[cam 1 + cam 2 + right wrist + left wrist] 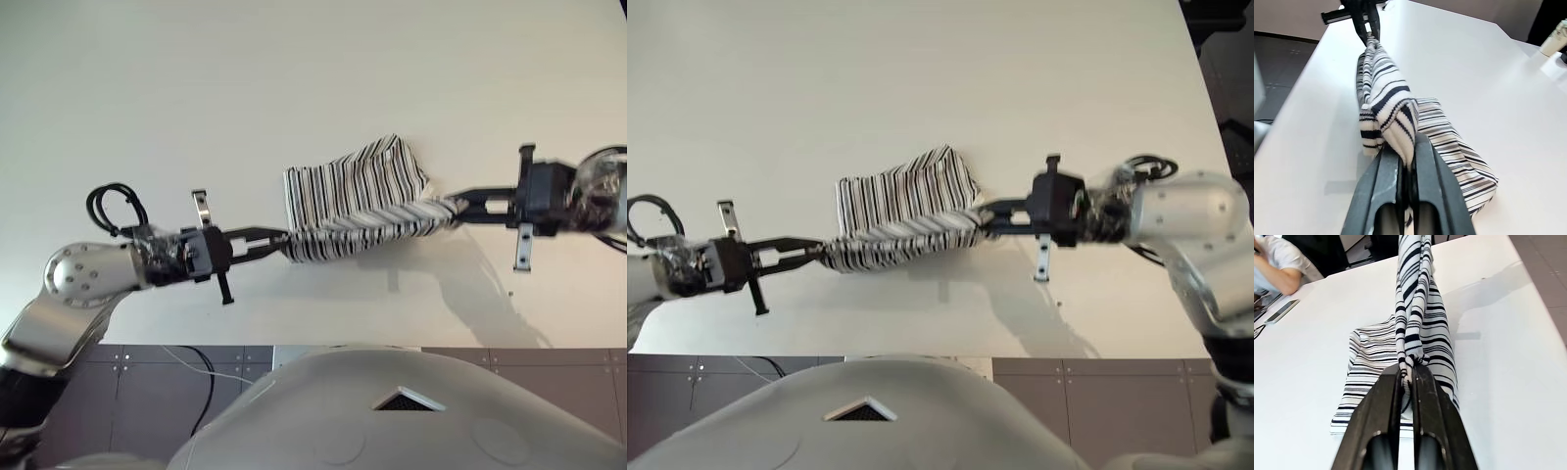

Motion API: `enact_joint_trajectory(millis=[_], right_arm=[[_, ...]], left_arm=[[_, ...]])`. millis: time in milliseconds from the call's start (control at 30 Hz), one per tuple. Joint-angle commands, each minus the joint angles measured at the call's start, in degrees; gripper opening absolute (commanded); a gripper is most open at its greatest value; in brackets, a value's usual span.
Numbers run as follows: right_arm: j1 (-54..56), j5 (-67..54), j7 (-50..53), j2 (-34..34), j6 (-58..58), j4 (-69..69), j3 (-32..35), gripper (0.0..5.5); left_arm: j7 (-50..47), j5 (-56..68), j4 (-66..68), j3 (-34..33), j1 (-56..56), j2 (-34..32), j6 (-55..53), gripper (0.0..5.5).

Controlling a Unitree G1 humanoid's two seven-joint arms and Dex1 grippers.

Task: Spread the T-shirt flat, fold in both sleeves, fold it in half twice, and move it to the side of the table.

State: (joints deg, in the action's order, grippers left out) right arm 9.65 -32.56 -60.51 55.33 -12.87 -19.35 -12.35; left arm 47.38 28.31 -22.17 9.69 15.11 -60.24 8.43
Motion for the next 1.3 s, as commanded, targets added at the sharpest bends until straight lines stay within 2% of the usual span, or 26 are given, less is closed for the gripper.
enact_joint_trajectory(millis=[33,233,433,533,567,733,767,900,967,1133,1200,1300], right_arm=[[12.3,9.0,-3.4,-9.9,1.1,20.4,-6.3,0.1],[26.8,20.7,-4.8,-23.7,11.1,54.2,-9.5,0.1],[32.2,27.5,-3.8,-31.0,20.0,70.2,-8.7,0.1],[33.2,33.0,2.6,-32.5,25.0,75.8,-9.1,0.1],[33.5,34.0,4.7,-32.8,26.1,77.3,-8.6,0.35],[34.0,34.1,12.2,-33.9,31.1,79.8,-3.5,1.22],[33.7,33.6,13.1,-34.2,31.9,78.9,-2.3,1.26],[31.0,31.0,14.4,-36.2,35.3,73.5,1.6,1.26],[29.0,29.3,11.4,-37.4,36.3,69.4,1.9,1.26],[22.8,27.2,-2.5,-38.6,33.3,61.2,-2.9,1.26],[21.6,27.7,-6.3,-38.6,31.2,61.3,-4.4,1.26],[22.6,30.5,-6.4,-39.2,30.6,68.6,-5.2,1.26]], left_arm=[[0.3,-5.8,10.9,4.6,-13.3,8.5,-7.9,0.12],[1.7,-15.6,31.3,8.7,-29.5,19.7,-9.1,0.12],[2.6,-22.4,39.2,9.2,-31.6,23.5,-4.2,0.12],[1.7,-24.4,40.9,9.0,-31.5,25.0,-4.3,0.12],[1.0,-25.0,41.3,8.9,-31.5,25.5,-4.6,0.49],[-3.6,-22.8,38.9,4.0,-28.5,28.9,-5.5,1.21],[-5.0,-21.6,38.7,2.3,-28.5,30.0,-6.5,1.38],[-12.9,-22.0,41.7,-2.1,-30.6,33.5,-11.2,1.38],[-16.4,-24.0,44.5,-2.5,-32.2,34.5,-13.4,1.38],[-19.3,-34.6,50.2,3.4,-34.1,33.6,-11.3,1.38],[-19.3,-35.7,50.5,3.6,-34.8,33.8,-9.8,1.38],[-19.7,-36.0,48.3,3.0,-35.0,34.4,-6.7,1.38]])
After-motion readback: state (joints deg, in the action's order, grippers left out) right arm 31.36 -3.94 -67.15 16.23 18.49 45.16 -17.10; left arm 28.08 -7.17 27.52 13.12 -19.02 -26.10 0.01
